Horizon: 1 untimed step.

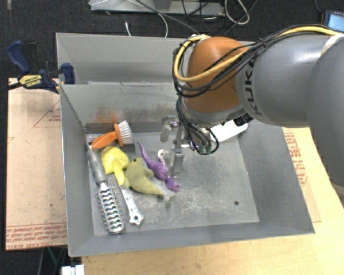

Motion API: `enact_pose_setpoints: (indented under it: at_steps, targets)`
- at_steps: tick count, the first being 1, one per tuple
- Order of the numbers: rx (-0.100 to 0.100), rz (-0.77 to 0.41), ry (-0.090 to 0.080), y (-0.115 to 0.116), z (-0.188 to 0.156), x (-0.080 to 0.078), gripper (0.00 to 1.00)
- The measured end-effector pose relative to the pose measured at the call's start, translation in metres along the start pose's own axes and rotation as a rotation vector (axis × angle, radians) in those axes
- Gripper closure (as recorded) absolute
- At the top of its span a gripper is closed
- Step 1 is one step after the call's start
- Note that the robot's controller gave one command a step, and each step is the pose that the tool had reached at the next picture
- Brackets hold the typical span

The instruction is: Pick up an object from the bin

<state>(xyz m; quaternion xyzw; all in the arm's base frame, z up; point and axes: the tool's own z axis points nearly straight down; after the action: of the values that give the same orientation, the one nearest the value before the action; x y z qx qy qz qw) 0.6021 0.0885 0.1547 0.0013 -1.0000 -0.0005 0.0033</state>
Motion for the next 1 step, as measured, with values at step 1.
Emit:
enact_pose_setpoints:
  at_steps: [1]
  targets:
    - [0.0, 0.003, -0.008, -0.0006, -0.0046, -0.0019, 0.0]
